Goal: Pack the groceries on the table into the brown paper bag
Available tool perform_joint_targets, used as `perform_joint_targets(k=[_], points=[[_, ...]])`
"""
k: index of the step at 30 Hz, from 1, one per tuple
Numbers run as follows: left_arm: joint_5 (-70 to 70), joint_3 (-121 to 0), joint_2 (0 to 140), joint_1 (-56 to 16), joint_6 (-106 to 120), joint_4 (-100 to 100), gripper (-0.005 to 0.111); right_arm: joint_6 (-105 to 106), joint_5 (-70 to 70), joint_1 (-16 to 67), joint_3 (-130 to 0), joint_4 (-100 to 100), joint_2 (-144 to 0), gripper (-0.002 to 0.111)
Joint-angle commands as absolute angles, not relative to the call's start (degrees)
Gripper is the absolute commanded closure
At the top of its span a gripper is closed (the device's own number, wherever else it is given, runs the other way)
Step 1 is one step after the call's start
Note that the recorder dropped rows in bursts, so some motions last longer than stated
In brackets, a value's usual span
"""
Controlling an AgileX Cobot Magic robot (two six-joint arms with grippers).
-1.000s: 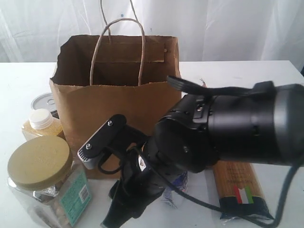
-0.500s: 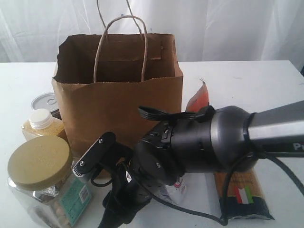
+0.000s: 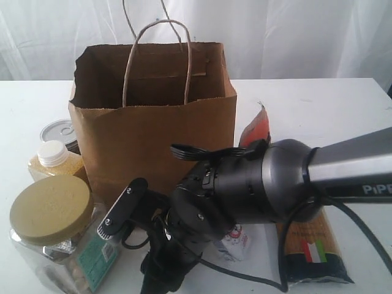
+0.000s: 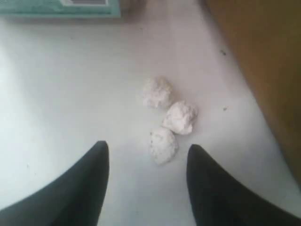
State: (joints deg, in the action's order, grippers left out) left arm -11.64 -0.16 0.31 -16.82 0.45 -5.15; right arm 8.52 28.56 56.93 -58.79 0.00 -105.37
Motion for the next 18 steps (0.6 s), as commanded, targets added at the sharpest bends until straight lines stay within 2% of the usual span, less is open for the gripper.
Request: perform_joint_targets(k=[1, 18], points=[[-11.6, 0.0, 0.0, -16.6, 0.0, -5.5, 0.107, 7.3, 33.2, 56.5, -58.2, 1.3, -105.2, 0.060], [-11.6, 0.0, 0.0, -16.6, 0.0, -5.5, 0.107, 5.8, 35.8, 56.5, -58.2, 1.4, -98.5, 0.060]])
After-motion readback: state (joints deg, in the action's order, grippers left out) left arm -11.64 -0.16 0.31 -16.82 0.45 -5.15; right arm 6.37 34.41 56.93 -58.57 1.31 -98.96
